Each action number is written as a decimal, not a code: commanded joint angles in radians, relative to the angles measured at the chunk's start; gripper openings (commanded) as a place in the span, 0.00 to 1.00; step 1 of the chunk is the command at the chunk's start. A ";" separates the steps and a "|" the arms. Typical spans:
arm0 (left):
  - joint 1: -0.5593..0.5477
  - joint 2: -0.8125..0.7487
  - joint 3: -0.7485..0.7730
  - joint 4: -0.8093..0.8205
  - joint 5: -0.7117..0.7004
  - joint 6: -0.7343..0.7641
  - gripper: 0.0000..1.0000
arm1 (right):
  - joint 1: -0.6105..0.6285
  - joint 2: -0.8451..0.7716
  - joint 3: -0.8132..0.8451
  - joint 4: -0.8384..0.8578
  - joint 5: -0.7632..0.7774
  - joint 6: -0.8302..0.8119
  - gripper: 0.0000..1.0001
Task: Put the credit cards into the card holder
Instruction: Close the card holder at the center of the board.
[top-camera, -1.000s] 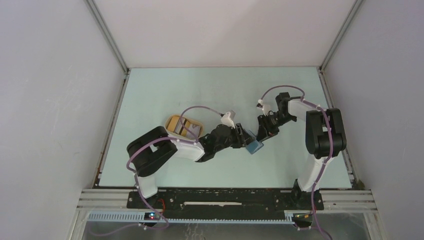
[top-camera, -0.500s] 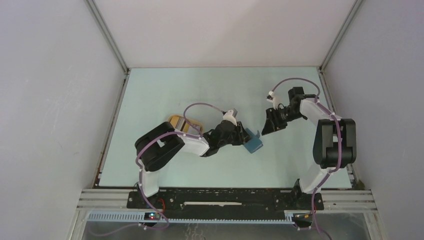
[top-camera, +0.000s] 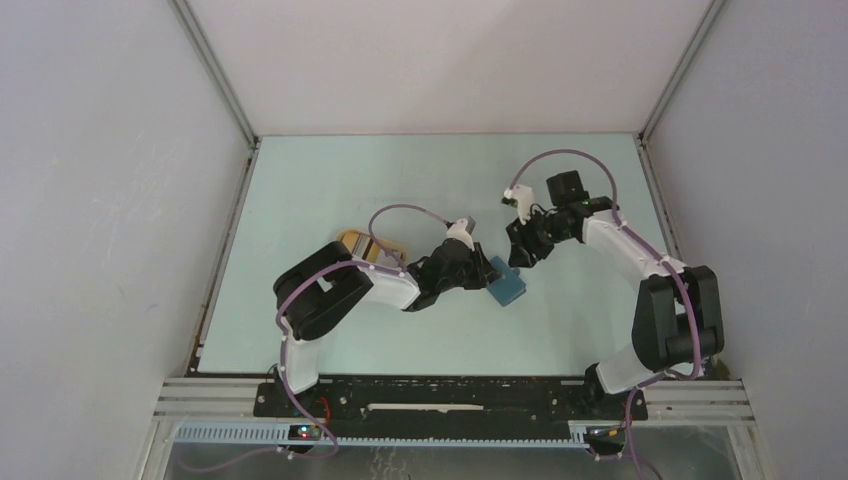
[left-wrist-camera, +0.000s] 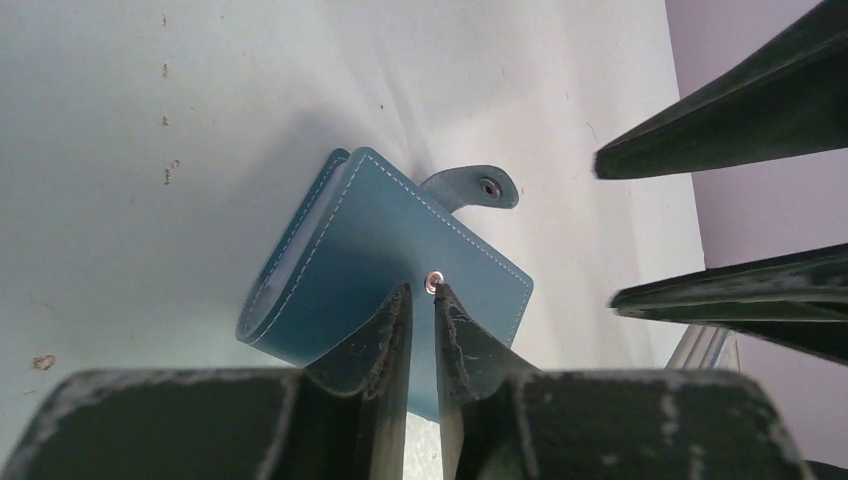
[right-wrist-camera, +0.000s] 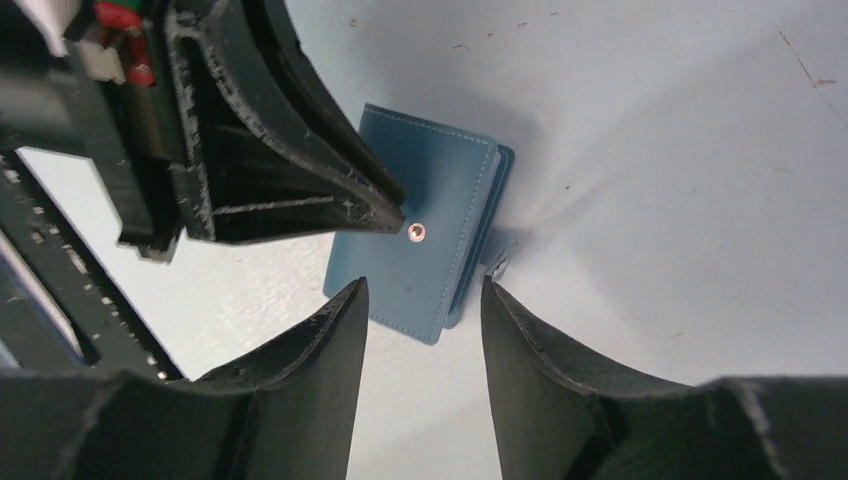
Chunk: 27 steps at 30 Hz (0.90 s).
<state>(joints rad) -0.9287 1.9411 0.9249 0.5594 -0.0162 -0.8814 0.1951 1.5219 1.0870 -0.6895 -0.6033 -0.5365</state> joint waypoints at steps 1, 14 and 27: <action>0.011 0.028 0.031 -0.017 0.008 0.024 0.18 | 0.041 0.036 -0.001 0.084 0.172 0.044 0.53; 0.014 0.040 0.028 0.007 0.034 0.024 0.16 | 0.082 0.115 0.027 0.080 0.231 0.085 0.43; 0.014 0.040 0.025 0.012 0.037 0.024 0.15 | 0.083 0.129 0.036 0.069 0.231 0.085 0.12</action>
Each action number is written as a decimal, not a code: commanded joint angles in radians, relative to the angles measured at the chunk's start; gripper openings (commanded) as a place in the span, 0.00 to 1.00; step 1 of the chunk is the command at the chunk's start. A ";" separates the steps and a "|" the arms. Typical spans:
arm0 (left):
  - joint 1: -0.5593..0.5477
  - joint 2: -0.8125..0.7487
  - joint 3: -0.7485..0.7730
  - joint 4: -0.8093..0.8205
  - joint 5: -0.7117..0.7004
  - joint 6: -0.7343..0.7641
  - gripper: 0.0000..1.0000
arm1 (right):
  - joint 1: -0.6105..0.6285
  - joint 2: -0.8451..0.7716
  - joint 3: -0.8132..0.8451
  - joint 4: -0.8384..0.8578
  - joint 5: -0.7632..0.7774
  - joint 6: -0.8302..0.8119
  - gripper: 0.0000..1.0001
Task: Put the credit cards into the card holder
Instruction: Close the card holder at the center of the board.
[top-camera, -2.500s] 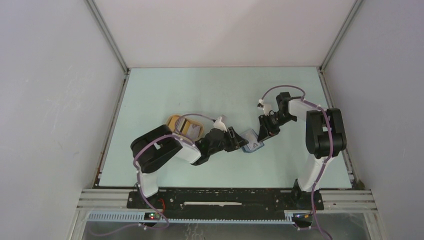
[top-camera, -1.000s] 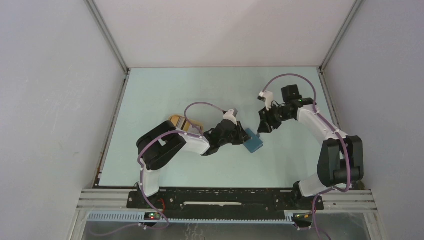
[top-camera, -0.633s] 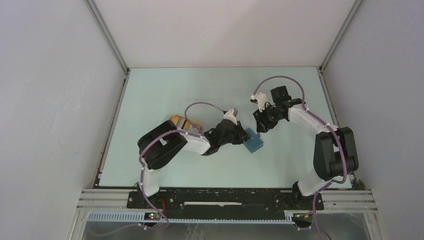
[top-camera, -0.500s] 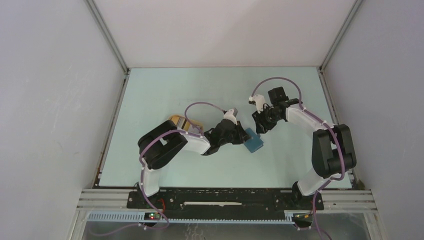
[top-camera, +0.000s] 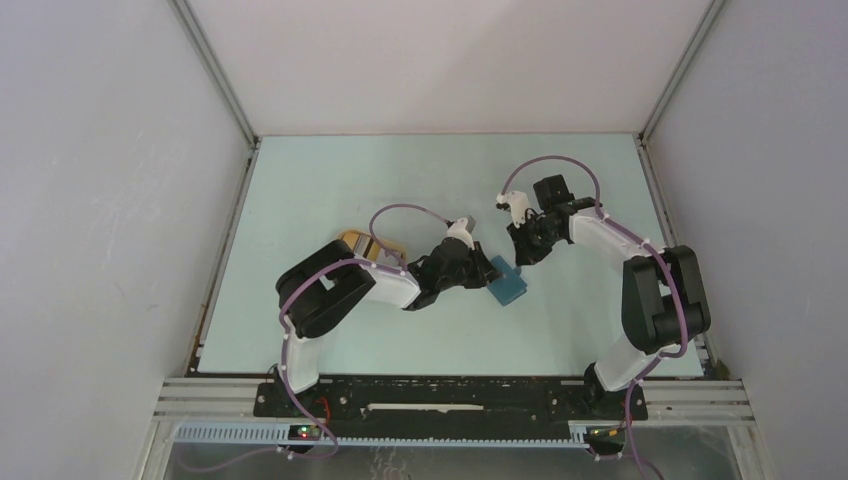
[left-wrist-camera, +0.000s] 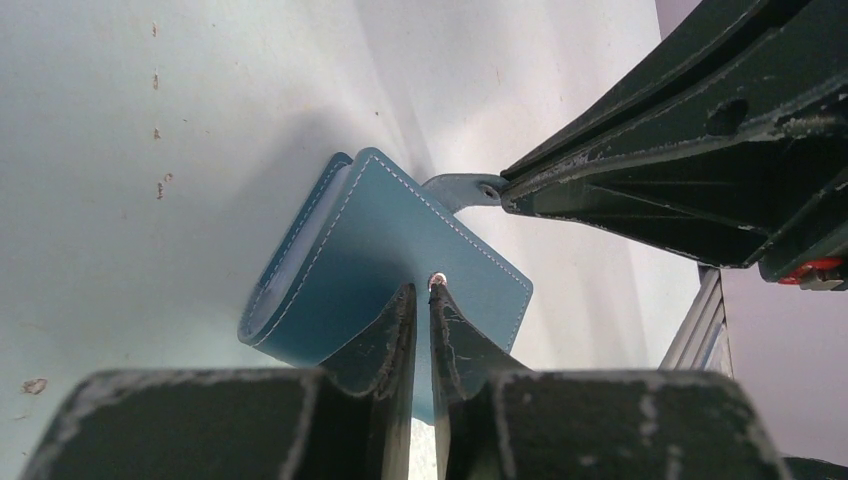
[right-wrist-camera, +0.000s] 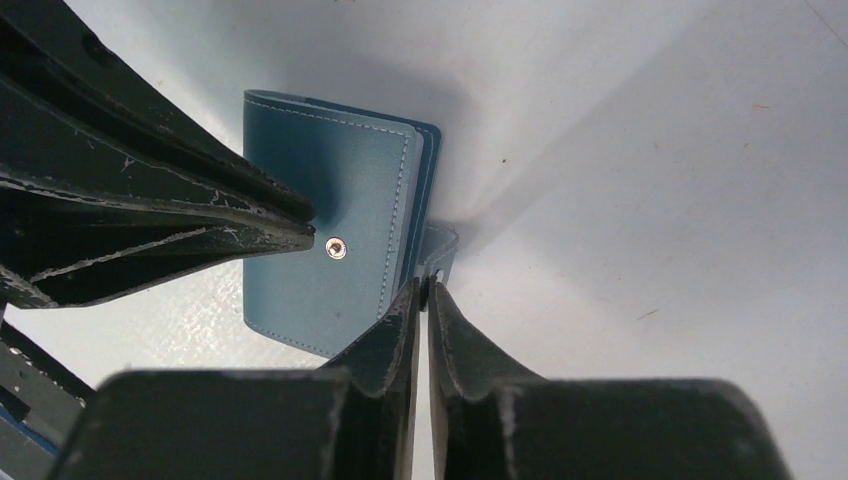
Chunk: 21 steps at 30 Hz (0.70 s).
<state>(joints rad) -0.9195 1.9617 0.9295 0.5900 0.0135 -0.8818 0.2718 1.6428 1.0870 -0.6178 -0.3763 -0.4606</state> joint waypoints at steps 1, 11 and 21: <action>0.004 0.019 0.017 -0.015 0.011 0.022 0.15 | 0.006 0.007 0.036 -0.003 0.002 0.009 0.07; 0.007 -0.064 -0.027 0.005 0.059 0.030 0.15 | 0.005 -0.067 0.036 -0.030 -0.117 -0.035 0.00; 0.032 -0.023 -0.013 0.012 0.117 0.015 0.06 | 0.010 -0.073 0.025 -0.018 -0.124 -0.035 0.00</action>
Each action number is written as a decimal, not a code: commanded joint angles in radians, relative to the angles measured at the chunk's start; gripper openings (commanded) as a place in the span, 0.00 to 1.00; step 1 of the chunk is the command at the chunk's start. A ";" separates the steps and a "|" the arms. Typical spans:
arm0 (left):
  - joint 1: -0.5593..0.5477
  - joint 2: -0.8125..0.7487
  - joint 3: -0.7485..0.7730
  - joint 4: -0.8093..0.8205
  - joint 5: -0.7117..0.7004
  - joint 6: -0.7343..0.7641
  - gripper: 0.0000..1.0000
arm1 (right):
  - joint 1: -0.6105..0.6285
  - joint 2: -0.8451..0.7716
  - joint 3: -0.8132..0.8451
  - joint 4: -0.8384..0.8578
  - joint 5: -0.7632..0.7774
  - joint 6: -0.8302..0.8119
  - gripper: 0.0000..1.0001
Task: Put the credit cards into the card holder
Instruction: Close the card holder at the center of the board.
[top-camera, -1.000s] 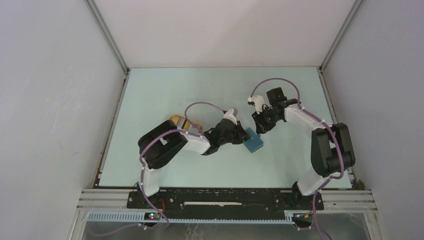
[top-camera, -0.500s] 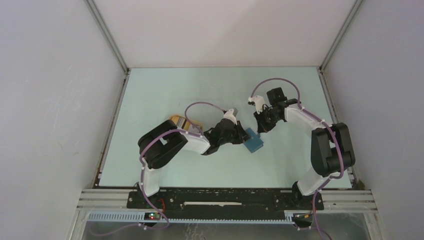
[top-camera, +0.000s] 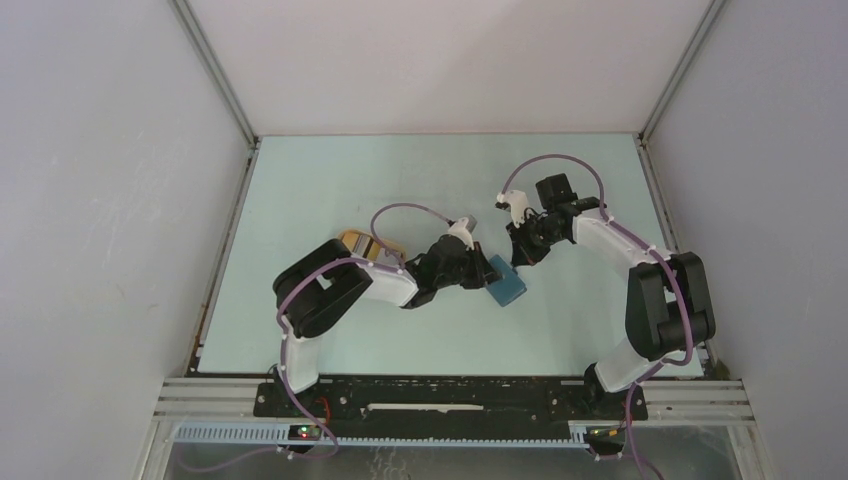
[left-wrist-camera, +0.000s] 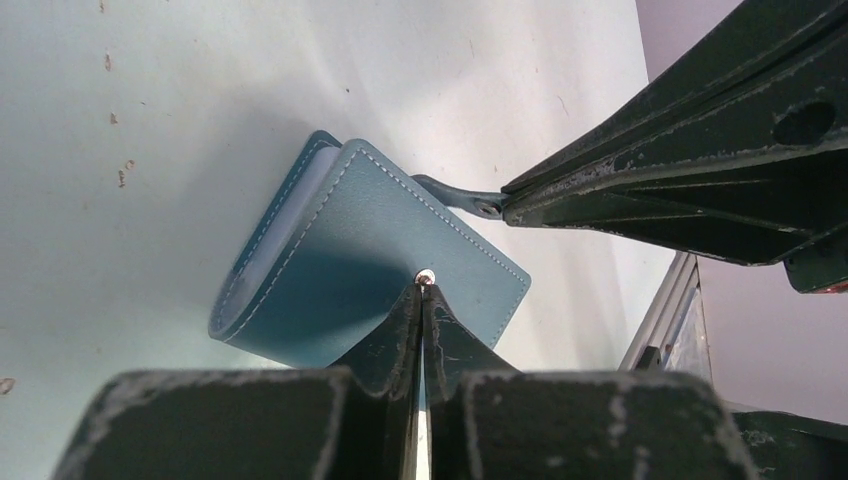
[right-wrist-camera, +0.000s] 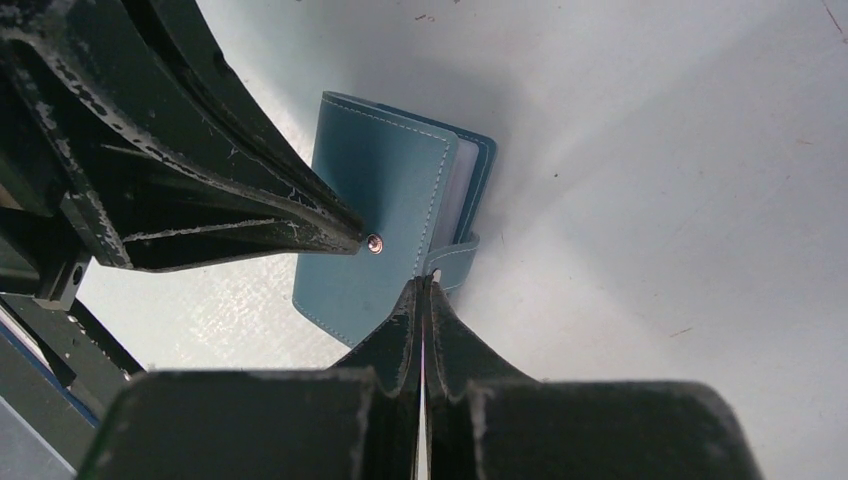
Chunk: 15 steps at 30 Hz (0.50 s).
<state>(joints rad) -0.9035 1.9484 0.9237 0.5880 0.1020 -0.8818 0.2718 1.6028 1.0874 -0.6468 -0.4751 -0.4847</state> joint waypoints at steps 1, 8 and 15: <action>0.017 -0.004 -0.006 0.013 0.029 0.016 0.05 | 0.008 -0.029 0.023 0.007 -0.031 -0.013 0.00; 0.031 0.028 0.013 -0.047 -0.015 0.032 0.02 | -0.023 -0.017 0.024 0.019 -0.019 0.020 0.00; 0.032 0.077 0.068 -0.109 -0.021 0.062 0.02 | -0.057 0.008 0.019 -0.006 -0.126 0.010 0.00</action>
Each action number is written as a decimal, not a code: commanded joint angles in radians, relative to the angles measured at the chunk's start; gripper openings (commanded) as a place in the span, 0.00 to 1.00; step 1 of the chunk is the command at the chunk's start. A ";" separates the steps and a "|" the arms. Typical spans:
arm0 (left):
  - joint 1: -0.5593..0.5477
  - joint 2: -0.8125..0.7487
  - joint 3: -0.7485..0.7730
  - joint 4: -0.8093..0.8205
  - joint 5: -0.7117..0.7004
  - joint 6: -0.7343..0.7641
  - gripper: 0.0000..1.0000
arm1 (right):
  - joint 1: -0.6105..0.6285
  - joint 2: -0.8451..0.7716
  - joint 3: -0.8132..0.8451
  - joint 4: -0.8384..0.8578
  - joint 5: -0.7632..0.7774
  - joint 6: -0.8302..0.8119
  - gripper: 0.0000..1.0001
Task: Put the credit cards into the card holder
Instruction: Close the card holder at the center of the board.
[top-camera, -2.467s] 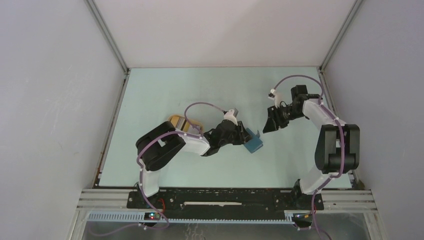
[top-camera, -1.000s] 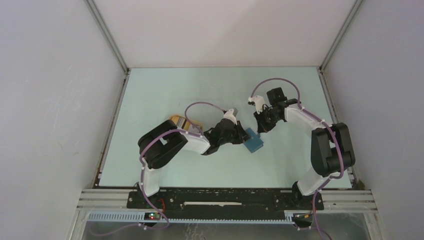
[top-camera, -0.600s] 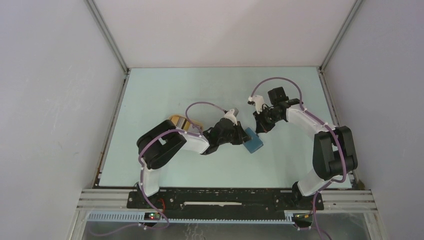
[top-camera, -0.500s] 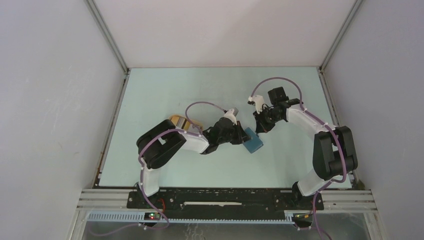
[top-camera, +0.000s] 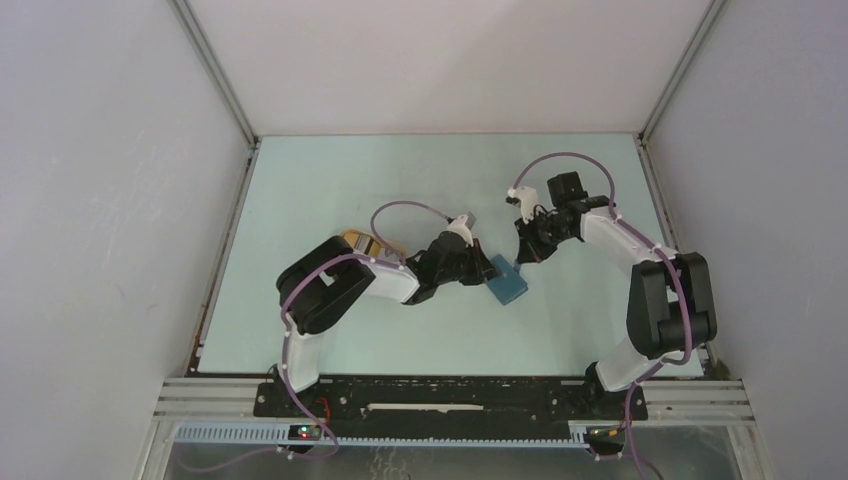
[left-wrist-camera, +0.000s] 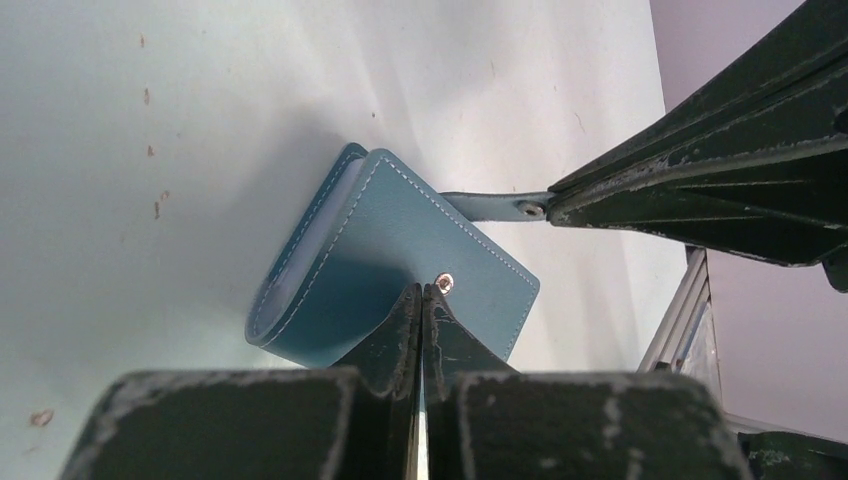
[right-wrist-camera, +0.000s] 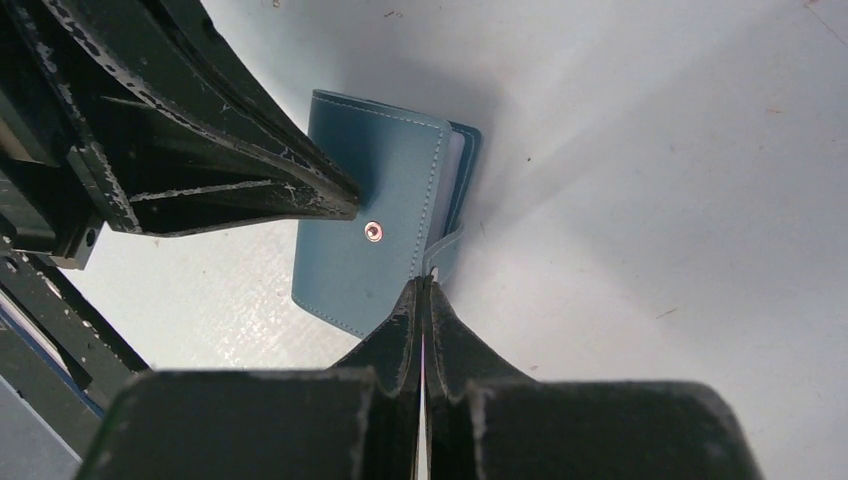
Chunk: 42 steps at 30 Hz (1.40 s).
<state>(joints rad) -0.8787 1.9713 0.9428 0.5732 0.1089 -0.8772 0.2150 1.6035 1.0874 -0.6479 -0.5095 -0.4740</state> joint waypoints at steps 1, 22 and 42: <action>0.007 0.062 0.056 -0.098 -0.024 0.058 0.02 | 0.010 0.019 0.019 -0.005 -0.093 0.000 0.00; 0.007 0.076 0.040 -0.056 0.006 0.054 0.01 | 0.074 0.095 0.034 0.013 -0.045 0.042 0.00; 0.007 0.074 0.028 -0.053 -0.016 0.058 0.01 | 0.089 0.072 0.048 -0.048 -0.113 -0.008 0.00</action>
<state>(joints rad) -0.8764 2.0094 0.9821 0.5846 0.1318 -0.8635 0.2779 1.7023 1.1023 -0.6556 -0.5404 -0.4686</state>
